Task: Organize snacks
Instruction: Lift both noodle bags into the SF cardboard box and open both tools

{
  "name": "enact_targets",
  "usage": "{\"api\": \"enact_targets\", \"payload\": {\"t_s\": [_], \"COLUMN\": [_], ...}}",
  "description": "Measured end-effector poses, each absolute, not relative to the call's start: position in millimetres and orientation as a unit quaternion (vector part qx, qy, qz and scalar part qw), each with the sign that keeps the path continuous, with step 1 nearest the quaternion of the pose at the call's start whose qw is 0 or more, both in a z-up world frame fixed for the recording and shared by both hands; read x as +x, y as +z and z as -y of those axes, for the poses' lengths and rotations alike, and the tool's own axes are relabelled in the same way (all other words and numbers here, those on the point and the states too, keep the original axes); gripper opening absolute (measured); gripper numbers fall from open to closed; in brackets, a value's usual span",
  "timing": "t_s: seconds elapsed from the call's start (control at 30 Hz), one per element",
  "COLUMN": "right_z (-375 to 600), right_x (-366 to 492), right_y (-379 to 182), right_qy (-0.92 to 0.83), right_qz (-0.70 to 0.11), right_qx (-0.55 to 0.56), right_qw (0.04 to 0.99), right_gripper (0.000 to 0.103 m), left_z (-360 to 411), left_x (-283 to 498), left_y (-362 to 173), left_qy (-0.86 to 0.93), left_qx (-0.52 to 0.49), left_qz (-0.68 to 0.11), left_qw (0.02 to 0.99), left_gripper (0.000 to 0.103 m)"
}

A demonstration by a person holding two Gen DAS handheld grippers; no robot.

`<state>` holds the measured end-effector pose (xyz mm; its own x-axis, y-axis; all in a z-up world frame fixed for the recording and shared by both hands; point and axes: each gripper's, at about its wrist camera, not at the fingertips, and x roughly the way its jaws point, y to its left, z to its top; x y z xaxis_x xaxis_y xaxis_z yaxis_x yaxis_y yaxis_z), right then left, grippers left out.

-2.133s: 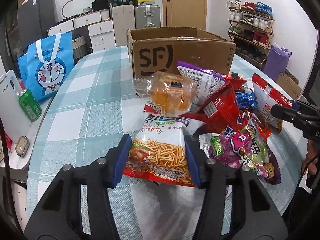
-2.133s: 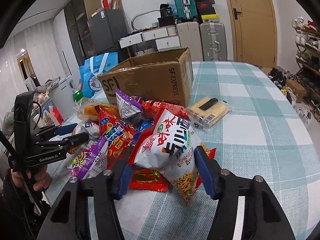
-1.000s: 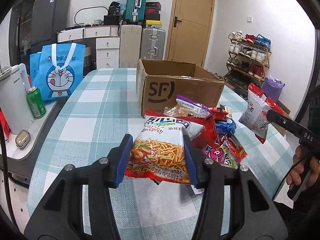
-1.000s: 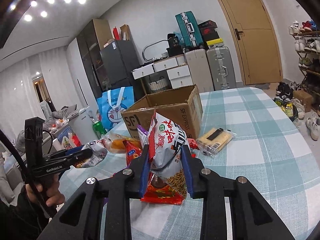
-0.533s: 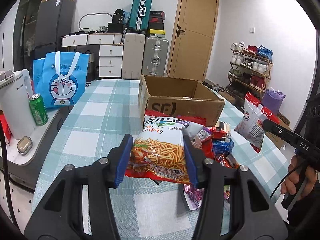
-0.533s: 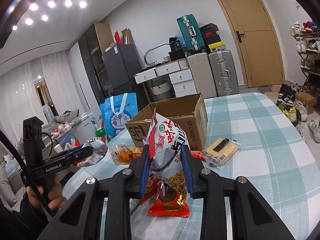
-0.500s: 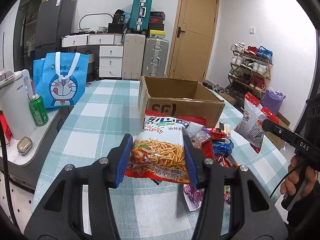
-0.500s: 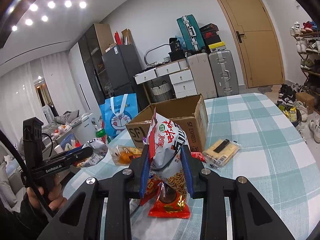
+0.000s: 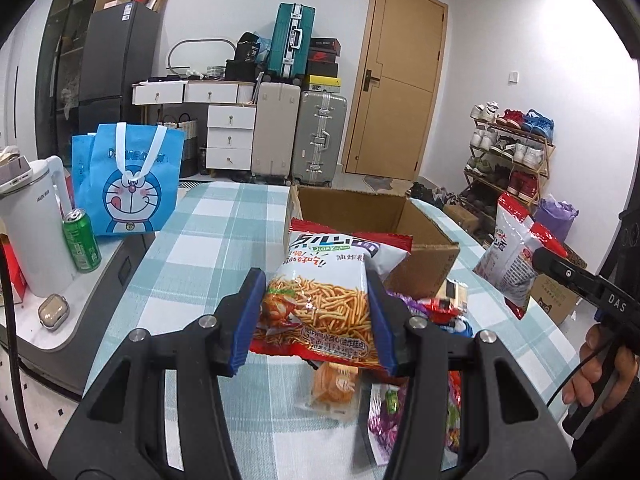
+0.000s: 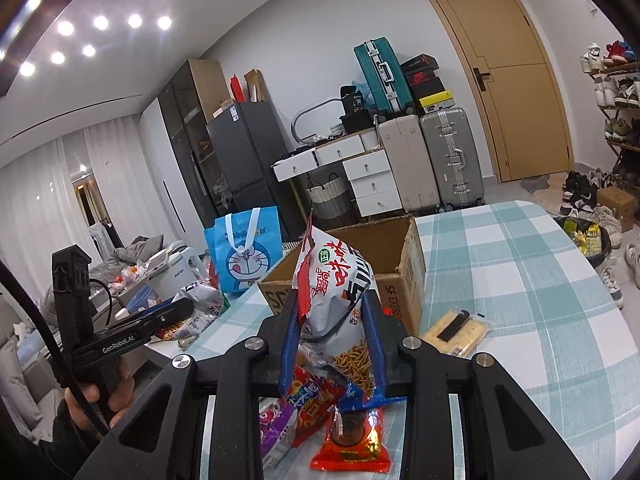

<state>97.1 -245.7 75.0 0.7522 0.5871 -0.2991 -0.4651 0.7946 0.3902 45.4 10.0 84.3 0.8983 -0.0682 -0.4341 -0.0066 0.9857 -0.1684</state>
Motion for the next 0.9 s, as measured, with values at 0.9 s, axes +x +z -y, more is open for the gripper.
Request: {"api": "enact_targets", "payload": {"t_s": [0.9], "right_z": [216.1], "right_x": [162.9], "right_y": [102.7], "right_qy": [0.292], "right_qz": [-0.213], "right_qx": [0.177], "right_qw": [0.916], "right_gripper": [0.030], "left_z": [28.0], "left_x": [162.3], "left_y": [102.7], "left_qy": [0.010], "left_qx": [-0.053], "left_qz": [-0.231], "left_qw": [0.971], "left_gripper": [0.047]}}
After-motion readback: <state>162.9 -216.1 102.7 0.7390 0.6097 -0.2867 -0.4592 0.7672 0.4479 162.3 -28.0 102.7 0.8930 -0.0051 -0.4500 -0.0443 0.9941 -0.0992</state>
